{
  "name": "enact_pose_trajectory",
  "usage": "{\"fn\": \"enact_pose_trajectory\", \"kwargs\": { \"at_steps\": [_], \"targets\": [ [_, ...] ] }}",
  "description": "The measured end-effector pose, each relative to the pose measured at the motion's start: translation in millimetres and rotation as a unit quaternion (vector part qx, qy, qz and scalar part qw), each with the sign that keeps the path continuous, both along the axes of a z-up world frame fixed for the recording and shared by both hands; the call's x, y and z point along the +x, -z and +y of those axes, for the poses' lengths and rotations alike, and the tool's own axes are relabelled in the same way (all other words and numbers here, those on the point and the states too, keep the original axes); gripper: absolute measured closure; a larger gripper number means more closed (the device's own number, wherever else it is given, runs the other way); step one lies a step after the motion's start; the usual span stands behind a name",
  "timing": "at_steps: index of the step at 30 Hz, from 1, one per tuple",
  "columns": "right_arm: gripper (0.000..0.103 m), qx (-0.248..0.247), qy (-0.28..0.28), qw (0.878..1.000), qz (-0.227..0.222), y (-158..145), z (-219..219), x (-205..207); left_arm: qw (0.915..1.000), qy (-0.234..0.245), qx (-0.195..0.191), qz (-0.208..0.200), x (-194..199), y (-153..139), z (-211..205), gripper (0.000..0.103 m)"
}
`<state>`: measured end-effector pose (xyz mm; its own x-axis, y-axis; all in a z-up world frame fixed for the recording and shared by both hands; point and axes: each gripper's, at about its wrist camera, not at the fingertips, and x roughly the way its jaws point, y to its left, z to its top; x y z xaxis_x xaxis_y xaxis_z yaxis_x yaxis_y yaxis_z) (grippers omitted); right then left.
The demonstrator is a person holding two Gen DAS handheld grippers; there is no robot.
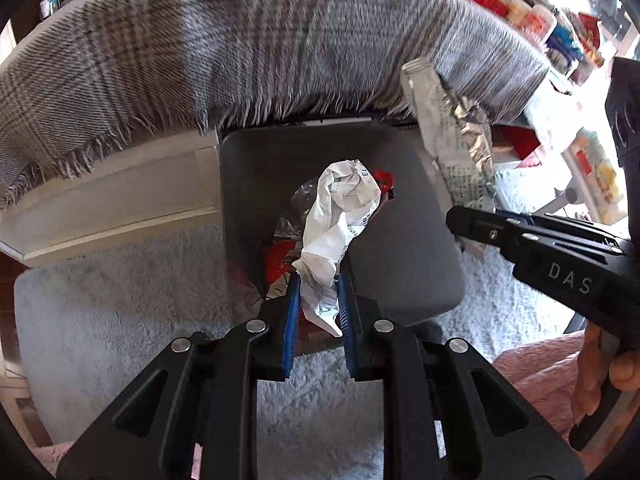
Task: Collect trash
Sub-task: 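Carry the packet and tissue down over the grey bin, then open both tools to drop the packet and tissue into the bin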
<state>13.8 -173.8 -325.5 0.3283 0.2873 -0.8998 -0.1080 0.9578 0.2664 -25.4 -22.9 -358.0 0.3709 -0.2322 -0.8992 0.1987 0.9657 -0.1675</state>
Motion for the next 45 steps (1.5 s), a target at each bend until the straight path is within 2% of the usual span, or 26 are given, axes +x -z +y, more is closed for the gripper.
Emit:
{"fn": "enact_pose_trajectory", "kwargs": {
  "at_steps": [5,14,18,20,21,23,26,27,29,30,32,33,36,40,45],
  "targets": [
    [0.090,0.006,0.003,1.000,0.027,20,3,10,0.9997,0.003,-0.011,0.023,11,22,-3,0.085],
    [0.086,0.030,0.002,0.999,0.042,26,9,26,0.9990,0.004,-0.014,0.043,21,42,-4,0.082],
    [0.086,0.026,-0.001,0.998,0.048,29,11,30,0.9990,-0.001,-0.015,0.043,21,42,0,0.066],
    [0.084,0.025,-0.001,0.999,0.048,29,11,30,0.9991,-0.003,-0.014,0.039,20,40,2,0.063],
    [0.081,0.024,0.001,0.999,0.047,28,10,29,0.9992,-0.004,-0.014,0.037,20,38,3,0.059],
    [0.061,0.023,0.006,0.999,0.041,25,9,27,0.9994,-0.007,-0.016,0.031,18,34,6,0.055],
    [0.055,0.019,0.015,0.999,0.028,18,5,26,0.9996,-0.011,-0.012,0.024,16,28,9,0.052],
    [0.050,0.018,0.017,0.999,0.025,16,4,26,0.9996,-0.011,-0.010,0.023,15,26,10,0.048],
    [0.032,0.012,0.025,0.999,0.015,11,0,24,0.9997,-0.013,-0.007,0.020,12,23,12,0.040],
    [0.027,0.005,0.033,0.999,0.004,7,-3,22,0.9997,-0.014,-0.007,0.019,11,21,14,0.035],
    [0.006,-0.008,0.044,0.999,-0.012,2,-7,18,0.9997,-0.016,-0.008,0.019,9,18,15,0.028],
    [0.005,-0.011,0.048,0.999,-0.018,0,-8,18,0.9997,-0.017,-0.008,0.019,8,16,16,0.022],
    [0.005,-0.009,0.045,0.999,-0.023,-8,-11,14,0.9997,-0.022,-0.003,0.014,4,7,19,0.017],
    [0.005,0.000,0.050,0.998,-0.032,-26,-21,13,0.9997,-0.022,0.002,0.012,3,-10,25,0.014],
    [0.005,0.013,0.066,0.995,-0.066,-73,-41,21,0.9998,-0.012,0.008,-0.011,13,-48,28,0.013]
  ]
}}
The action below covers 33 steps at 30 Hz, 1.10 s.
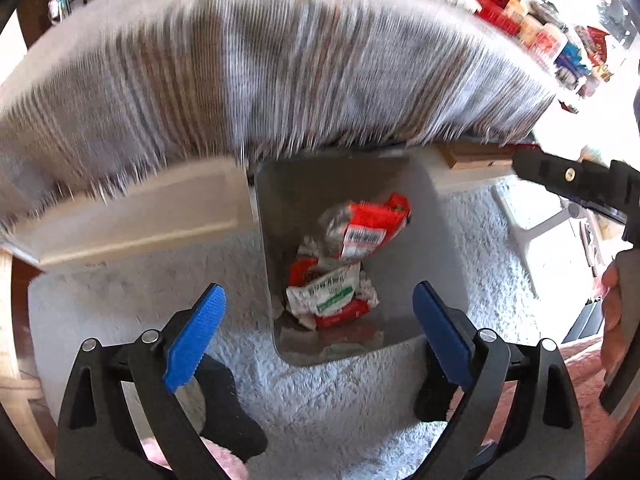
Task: Collect trash
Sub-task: 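Open both tools to drop the packet and tissue into the bin, then grasp the clear plastic bag with the right tool while the left tool grasps the white tube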
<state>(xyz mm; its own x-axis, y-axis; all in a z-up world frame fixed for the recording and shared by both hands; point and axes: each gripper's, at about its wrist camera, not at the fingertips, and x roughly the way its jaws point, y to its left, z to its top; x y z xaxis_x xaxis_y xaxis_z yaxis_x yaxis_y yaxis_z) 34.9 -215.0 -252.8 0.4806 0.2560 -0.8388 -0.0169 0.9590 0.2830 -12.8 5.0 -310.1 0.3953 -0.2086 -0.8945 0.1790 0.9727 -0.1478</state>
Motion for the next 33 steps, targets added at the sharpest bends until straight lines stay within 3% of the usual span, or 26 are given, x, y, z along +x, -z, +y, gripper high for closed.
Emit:
{"fn": "enact_pose_trajectory", "kwargs": {
  "at_steps": [8,14,21,27,33],
  "targets": [
    [0.005,-0.023,0.026,0.998,-0.047,-71,-29,44,0.9982,0.023,0.010,-0.055,43,-73,-5,0.013],
    [0.005,-0.045,0.042,0.995,-0.079,-101,-39,87,0.9946,0.035,0.012,-0.097,102,-118,-18,0.013],
    [0.005,-0.025,0.065,0.994,-0.087,-106,-51,149,0.9945,0.025,0.002,-0.101,175,-125,-23,0.016],
    [0.005,-0.038,0.083,0.993,-0.079,-89,-61,197,0.9925,0.040,0.043,-0.107,225,-115,-33,0.016],
    [0.005,-0.030,0.092,0.993,-0.069,-70,-70,230,0.9923,0.044,0.051,-0.104,263,-98,-33,0.016]
  ]
}}
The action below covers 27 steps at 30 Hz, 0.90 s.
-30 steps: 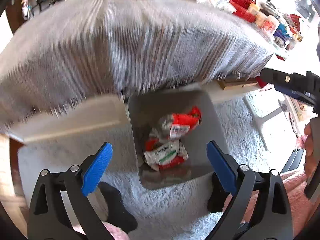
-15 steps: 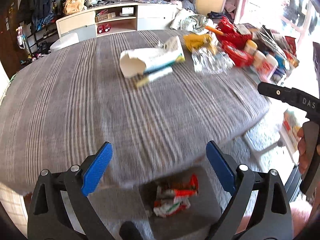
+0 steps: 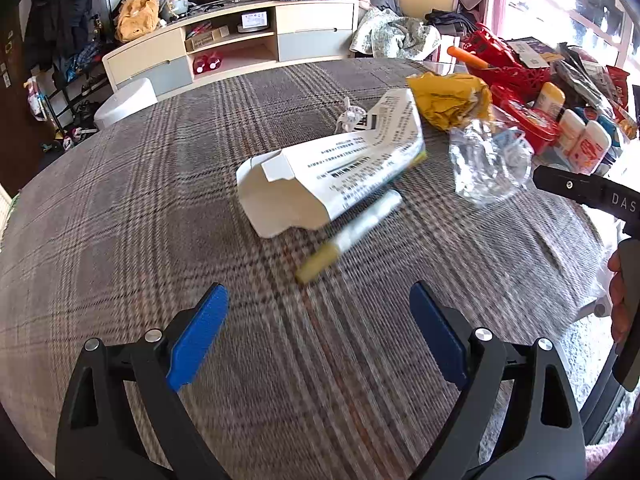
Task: Collect trash
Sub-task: 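Grasp the clear plastic bag with the right tool while the left tool grasps the white tube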
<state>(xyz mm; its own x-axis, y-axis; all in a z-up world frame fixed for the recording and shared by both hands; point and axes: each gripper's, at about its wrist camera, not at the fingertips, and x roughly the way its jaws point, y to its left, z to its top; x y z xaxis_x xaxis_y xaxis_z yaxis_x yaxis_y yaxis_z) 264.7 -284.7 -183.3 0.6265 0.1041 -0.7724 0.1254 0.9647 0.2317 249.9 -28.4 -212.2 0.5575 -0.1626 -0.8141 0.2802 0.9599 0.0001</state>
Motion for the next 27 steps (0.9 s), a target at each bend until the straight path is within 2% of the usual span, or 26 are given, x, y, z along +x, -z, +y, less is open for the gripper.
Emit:
{"fn": "enact_pose_trajectory", "kwargs": {
  "at_steps": [13,16,22,27],
  "targets": [
    [0.008,0.022,-0.016,1.000,0.004,24,9,32,0.9996,0.017,-0.017,0.016,36,29,-14,0.022],
    [0.009,0.022,-0.020,1.000,0.006,27,9,36,0.9996,0.026,-0.008,0.008,38,31,-22,0.022],
    [0.017,0.016,-0.029,0.999,0.008,34,13,41,0.9983,0.054,-0.020,0.009,34,29,-41,0.033],
    [0.037,0.009,-0.038,0.999,0.007,34,15,40,0.9979,0.062,-0.016,0.003,32,28,-50,0.057]
  ]
}}
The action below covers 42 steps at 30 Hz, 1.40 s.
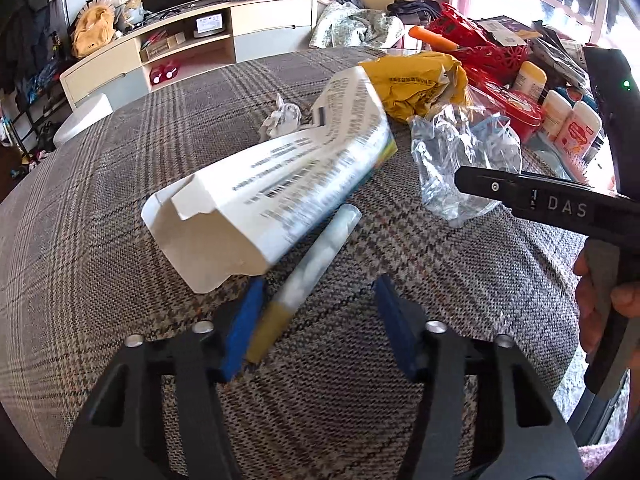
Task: Collect trash
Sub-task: 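Grasp the clear plastic bag with the right tool while the left tool grasps the white tube, then carry the plastic bag and white tube down over the grey bin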
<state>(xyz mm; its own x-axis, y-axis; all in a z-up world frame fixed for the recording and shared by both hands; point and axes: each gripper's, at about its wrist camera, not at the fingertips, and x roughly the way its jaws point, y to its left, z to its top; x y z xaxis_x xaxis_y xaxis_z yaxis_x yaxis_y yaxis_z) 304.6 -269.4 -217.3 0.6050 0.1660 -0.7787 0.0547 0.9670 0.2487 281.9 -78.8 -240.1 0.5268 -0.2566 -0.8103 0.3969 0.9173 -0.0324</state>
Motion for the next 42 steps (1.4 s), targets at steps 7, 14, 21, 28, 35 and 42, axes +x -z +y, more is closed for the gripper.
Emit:
{"fn": "enact_pose_trajectory", "kwargs": {
  "at_steps": [7,14,21,28,35,42],
  "targets": [
    [0.054,-0.004,-0.007,1.000,-0.008,-1,5,0,1.0000,-0.005,0.005,-0.006,2,-1,-2,0.079],
    [0.068,-0.001,-0.021,1.000,-0.011,-4,11,-2,0.9996,0.008,0.023,-0.013,-2,0,-7,0.085],
    [0.071,0.011,-0.032,0.999,-0.014,-7,13,-8,0.9994,0.016,0.028,-0.013,6,0,-13,0.084],
    [0.074,0.006,-0.031,0.999,-0.012,-7,11,-10,0.9991,0.020,0.034,-0.013,3,-1,-16,0.089],
    [0.077,-0.014,-0.027,1.000,0.002,-16,-2,-27,0.9984,0.027,0.050,0.003,-26,-3,-10,0.092],
    [0.077,-0.028,-0.023,0.999,0.027,-21,-2,-68,0.9976,0.033,0.052,0.030,-77,-5,-2,0.092]
  ]
}}
